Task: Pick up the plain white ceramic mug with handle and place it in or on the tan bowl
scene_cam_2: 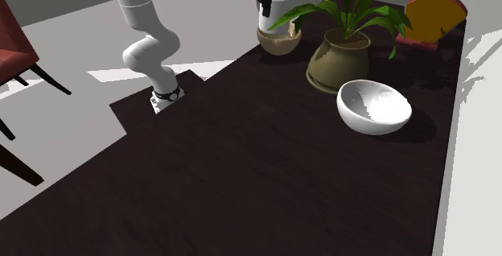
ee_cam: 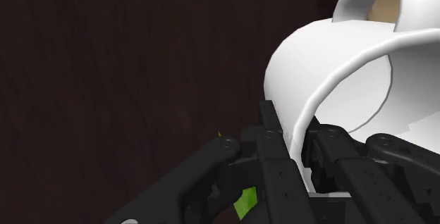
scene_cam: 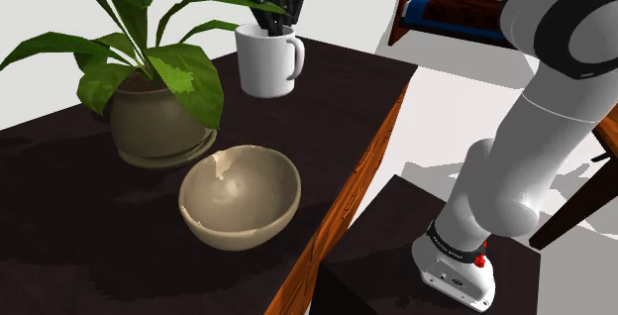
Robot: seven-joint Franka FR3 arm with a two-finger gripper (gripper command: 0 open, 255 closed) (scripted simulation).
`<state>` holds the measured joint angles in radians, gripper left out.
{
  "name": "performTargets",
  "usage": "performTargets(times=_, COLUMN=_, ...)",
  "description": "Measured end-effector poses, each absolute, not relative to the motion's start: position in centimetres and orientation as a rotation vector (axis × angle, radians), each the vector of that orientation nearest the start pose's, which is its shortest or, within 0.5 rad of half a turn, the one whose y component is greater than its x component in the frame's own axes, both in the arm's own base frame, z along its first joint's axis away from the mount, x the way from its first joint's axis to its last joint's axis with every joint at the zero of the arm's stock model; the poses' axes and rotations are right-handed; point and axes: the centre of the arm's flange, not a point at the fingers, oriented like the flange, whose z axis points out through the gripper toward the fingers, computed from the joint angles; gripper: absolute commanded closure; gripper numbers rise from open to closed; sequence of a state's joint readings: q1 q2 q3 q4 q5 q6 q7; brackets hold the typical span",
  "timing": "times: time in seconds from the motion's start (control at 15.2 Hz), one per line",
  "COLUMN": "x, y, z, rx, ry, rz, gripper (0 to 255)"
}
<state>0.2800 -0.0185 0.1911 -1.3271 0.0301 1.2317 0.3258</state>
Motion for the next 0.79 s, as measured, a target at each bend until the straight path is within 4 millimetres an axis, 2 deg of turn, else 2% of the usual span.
performTargets(times=0.2, x=42.5, y=26.3, z=72.5, rx=-3.136, ry=-0.241, rz=0.127, gripper=255)
performTargets(times=0.4, x=40.1, y=29.4, z=72.2, rx=-3.136, ry=-0.241, rz=0.128, gripper=255)
performTargets(times=0.79, x=35.3, y=35.5, z=72.9, rx=-3.136, ry=-0.241, rz=0.127, gripper=255)
